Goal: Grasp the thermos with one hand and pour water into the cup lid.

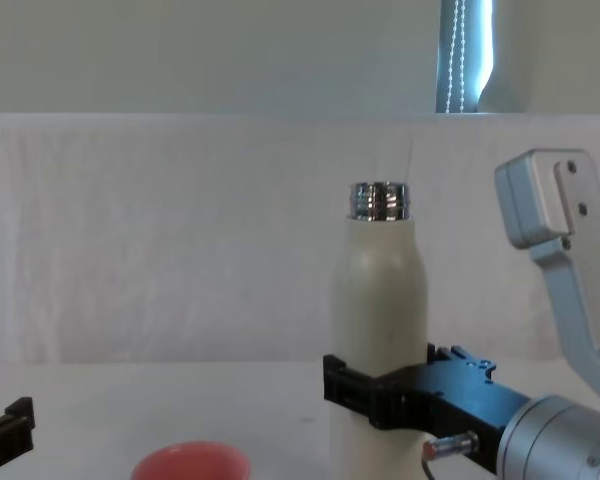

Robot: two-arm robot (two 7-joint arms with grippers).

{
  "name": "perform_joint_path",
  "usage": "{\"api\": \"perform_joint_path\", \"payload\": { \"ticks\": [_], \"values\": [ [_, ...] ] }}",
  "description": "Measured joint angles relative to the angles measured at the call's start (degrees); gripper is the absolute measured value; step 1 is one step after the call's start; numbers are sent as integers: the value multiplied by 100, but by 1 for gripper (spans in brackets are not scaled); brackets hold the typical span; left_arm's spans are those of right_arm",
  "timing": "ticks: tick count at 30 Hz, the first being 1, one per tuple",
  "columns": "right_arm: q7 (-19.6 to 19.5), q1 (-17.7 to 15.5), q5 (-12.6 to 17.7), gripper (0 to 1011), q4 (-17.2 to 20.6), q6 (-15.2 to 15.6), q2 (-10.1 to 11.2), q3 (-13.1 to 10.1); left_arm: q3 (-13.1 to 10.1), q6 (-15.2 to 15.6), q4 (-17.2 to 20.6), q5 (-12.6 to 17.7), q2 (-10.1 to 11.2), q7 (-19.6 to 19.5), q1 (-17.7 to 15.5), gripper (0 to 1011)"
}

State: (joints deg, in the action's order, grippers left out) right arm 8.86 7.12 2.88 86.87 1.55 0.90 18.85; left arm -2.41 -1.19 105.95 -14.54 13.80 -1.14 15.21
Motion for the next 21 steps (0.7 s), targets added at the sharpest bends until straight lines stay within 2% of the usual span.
{"api": "perform_joint_path", "payload": {
  "ticks": [12, 21],
  "values": [
    [9, -135, -15, 950, 469, 69, 132, -25, 0, 0, 0, 0, 0, 0, 0, 1001],
    [28, -181, -21, 949, 564, 69, 166, -15, 0, 0, 0, 0, 0, 0, 0, 1001]
  ]
}}
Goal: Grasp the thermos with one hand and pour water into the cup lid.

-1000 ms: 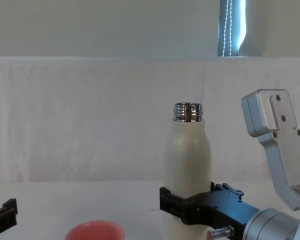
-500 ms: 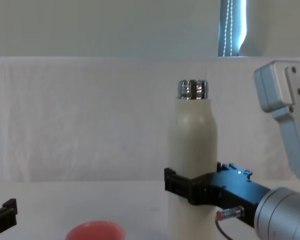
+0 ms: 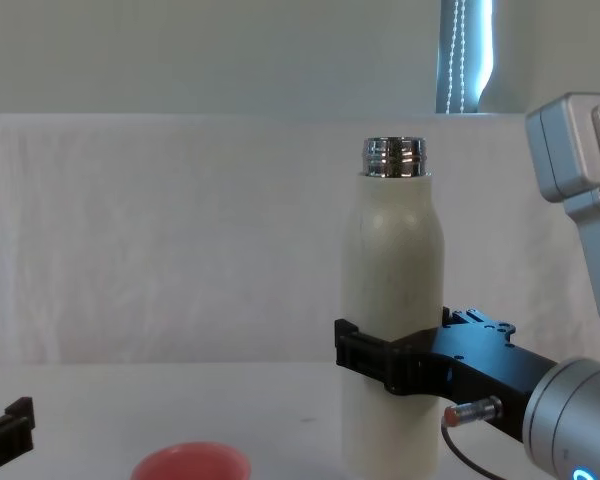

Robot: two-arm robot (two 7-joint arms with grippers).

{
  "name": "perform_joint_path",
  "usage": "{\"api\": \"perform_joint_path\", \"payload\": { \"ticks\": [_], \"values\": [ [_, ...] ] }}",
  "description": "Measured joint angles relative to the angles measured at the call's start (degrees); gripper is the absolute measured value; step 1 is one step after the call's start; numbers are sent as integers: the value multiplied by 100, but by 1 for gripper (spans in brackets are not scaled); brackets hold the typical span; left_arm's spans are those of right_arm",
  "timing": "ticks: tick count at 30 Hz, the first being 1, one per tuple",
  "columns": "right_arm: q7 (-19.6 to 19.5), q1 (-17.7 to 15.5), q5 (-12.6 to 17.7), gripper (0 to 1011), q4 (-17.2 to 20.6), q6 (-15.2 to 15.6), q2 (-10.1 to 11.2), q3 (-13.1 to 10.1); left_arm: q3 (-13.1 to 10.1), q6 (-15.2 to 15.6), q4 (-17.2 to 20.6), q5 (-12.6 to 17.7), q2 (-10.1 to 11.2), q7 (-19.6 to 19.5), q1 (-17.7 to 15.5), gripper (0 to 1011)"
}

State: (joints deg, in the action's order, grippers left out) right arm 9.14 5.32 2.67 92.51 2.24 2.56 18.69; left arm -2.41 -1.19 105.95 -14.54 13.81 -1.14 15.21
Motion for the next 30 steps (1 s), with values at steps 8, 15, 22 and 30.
{"api": "perform_joint_path", "payload": {
  "ticks": [8, 15, 22, 30],
  "values": [
    [0, 9, 1, 950, -17, -1, -5, -4, 0, 0, 0, 0, 0, 0, 0, 1001],
    [0, 13, 3, 950, -28, -3, -9, -8, 0, 0, 0, 0, 0, 0, 0, 1001],
    [-2, 16, 5, 950, -33, -6, -11, -9, 0, 0, 0, 0, 0, 0, 0, 1001],
    [-11, 18, -57, 950, -29, -29, 25, 15, 0, 0, 0, 0, 0, 0, 0, 1001]
  ]
}}
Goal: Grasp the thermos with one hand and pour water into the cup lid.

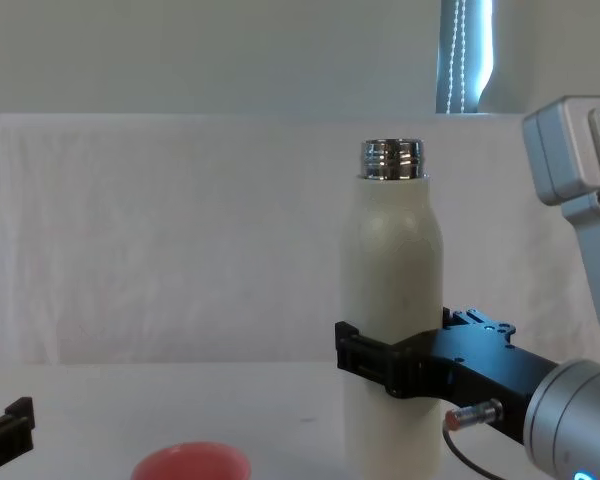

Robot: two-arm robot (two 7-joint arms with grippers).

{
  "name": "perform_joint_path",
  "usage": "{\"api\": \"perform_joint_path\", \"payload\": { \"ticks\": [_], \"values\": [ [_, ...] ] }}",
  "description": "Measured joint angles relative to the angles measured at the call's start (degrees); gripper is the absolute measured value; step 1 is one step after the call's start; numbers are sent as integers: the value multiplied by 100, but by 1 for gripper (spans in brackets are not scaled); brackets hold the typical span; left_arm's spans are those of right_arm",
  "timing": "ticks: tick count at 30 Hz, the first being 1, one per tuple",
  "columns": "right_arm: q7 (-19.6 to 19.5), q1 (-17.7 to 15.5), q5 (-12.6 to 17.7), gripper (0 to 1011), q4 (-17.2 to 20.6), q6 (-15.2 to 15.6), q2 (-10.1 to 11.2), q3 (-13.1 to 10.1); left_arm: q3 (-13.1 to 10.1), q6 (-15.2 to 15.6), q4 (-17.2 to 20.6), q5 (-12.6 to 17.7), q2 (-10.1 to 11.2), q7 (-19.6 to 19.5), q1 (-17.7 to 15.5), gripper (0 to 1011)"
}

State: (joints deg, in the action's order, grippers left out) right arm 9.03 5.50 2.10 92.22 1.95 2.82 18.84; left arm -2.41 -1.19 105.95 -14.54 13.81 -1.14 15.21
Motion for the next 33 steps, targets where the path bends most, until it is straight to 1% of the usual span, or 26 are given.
{"api": "perform_joint_path", "payload": {
  "ticks": [3, 5, 6, 9, 11, 13, 15, 21, 22, 24, 25, 26, 27, 29, 32, 33],
  "values": [
    [-17, 4, -129, 950, 19, -41, 61, 40, 0, 0, 0, 0, 0, 0, 0, 1001],
    [-37, 14, -277, 950, 41, -82, 125, 85, 0, 0, 0, 0, 0, 0, 0, 1001],
    [-59, 22, -398, 950, 54, -114, 168, 121, 0, 0, 0, 0, 0, 0, 0, 1001],
    [-85, 32, -601, 950, 75, -173, 242, 178, 0, 0, 0, 0, 0, 0, 0, 1001],
    [-113, 44, -808, 950, 85, -237, 307, 229, 0, 0, 0, 0, 0, 0, 0, 1001],
    [-126, 51, -933, 949, 87, -275, 346, 264, 0, 0, 0, 0, 0, 0, 0, 1001],
    [-161, 62, -1189, 950, 95, -350, 420, 328, 0, 0, 0, 0, 0, 0, 0, 1001],
    [-223, 89, -1646, 949, 83, -477, 530, 430, 0, 0, 0, 0, 0, 0, 0, 1001],
    [-252, 96, -1779, 950, 71, -516, 558, 456, 0, 0, 0, 0, 0, 0, 0, 1001],
    [-290, 108, -1928, 949, 54, -558, 588, 487, 0, 0, 0, 0, 0, 0, 0, 1001],
    [-332, 120, -2092, 949, 38, -599, 620, 521, 0, 0, 0, 0, 0, 0, 0, 1001],
    [-332, 120, -2092, 949, 38, -599, 620, 521, 0, 0, 0, 0, 0, 0, 0, 1001],
    [-352, 126, -2172, 950, 29, -621, 637, 537, 0, 0, 0, 0, 0, 0, 0, 1001],
    [-444, 150, -2472, 949, -24, -698, 703, 608, 0, 0, 0, 0, 0, 0, 0, 1001],
    [-525, 163, -2706, 949, -65, -748, 748, 664, 0, 0, 0, 0, 0, 0, 0, 1001],
    [-582, 168, -2853, 950, -94, -776, 771, 697, 0, 0, 0, 0, 0, 0, 0, 1001]
  ]
}}
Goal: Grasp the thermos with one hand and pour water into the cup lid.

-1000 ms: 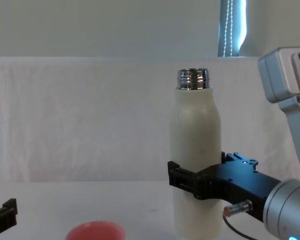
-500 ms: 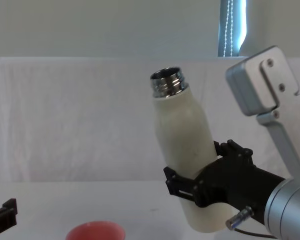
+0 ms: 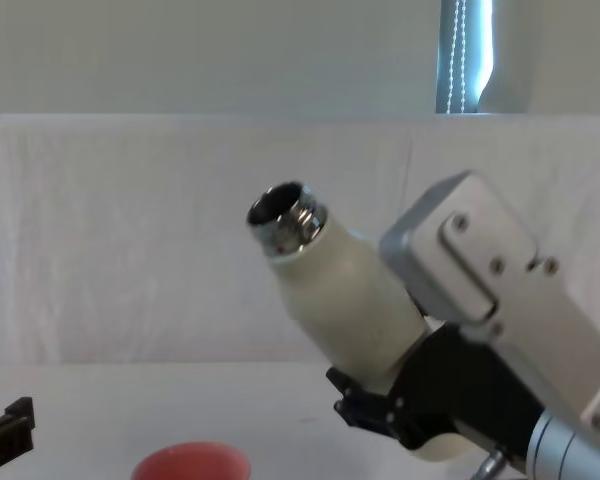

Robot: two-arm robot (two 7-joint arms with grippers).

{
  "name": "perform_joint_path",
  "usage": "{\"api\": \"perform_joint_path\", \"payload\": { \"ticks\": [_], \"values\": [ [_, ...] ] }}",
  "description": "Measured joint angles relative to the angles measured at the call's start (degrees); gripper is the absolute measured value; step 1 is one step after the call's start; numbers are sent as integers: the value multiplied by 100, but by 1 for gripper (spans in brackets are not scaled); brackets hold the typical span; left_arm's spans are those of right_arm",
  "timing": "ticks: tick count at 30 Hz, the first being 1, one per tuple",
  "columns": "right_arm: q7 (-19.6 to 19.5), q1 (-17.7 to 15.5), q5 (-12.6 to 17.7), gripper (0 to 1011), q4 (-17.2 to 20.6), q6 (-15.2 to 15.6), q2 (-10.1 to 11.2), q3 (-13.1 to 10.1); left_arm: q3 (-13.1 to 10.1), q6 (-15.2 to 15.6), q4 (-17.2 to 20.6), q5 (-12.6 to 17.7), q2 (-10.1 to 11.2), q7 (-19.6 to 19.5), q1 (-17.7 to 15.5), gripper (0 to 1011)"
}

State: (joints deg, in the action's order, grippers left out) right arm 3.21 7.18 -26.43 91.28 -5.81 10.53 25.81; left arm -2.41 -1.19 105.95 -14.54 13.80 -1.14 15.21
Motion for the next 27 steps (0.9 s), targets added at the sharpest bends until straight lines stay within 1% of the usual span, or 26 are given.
{"api": "perform_joint_path", "payload": {
  "ticks": [3, 4, 5, 6, 7, 8, 9, 11, 12, 13, 15, 16, 19, 27],
  "values": [
    [-106, 12, -238, 950, -57, -46, 36, 50, 0, 0, 0, 0, 0, 0, 0, 1001],
    [-176, 22, -384, 950, -95, -70, 55, 81, 0, 0, 0, 0, 0, 0, 0, 1001],
    [-211, 27, -453, 950, -121, -82, 64, 100, 0, 0, 0, 0, 0, 0, 0, 1001],
    [-253, 31, -526, 950, -142, -91, 69, 114, 0, 0, 0, 0, 0, 0, 0, 1001],
    [-333, 37, -666, 950, -183, -98, 79, 143, 0, 0, 0, 0, 0, 0, 0, 1001],
    [-368, 39, -722, 950, -199, -100, 82, 155, 0, 0, 0, 0, 0, 0, 0, 1001],
    [-445, 45, -854, 949, -241, -103, 91, 187, 0, 0, 0, 0, 0, 0, 0, 1001],
    [-518, 52, -974, 949, -282, -103, 97, 214, 0, 0, 0, 0, 0, 0, 0, 1001],
    [-595, 64, -1101, 950, -327, -103, 101, 242, 0, 0, 0, 0, 0, 0, 0, 1001],
    [-595, 64, -1101, 950, -327, -103, 101, 242, 0, 0, 0, 0, 0, 0, 0, 1001],
    [-723, 90, -1303, 949, -429, -98, 106, 287, 0, 0, 0, 0, 0, 0, 0, 1001],
    [-723, 90, -1303, 950, -429, -98, 106, 287, 0, 0, 0, 0, 0, 0, 0, 1001],
    [-870, 135, -1508, 950, -554, -92, 109, 336, 0, 0, 0, 0, 0, 0, 0, 1001],
    [-1125, 237, -1828, 950, -781, -99, 142, 420, 0, 0, 0, 0, 0, 0, 0, 1001]
  ]
}}
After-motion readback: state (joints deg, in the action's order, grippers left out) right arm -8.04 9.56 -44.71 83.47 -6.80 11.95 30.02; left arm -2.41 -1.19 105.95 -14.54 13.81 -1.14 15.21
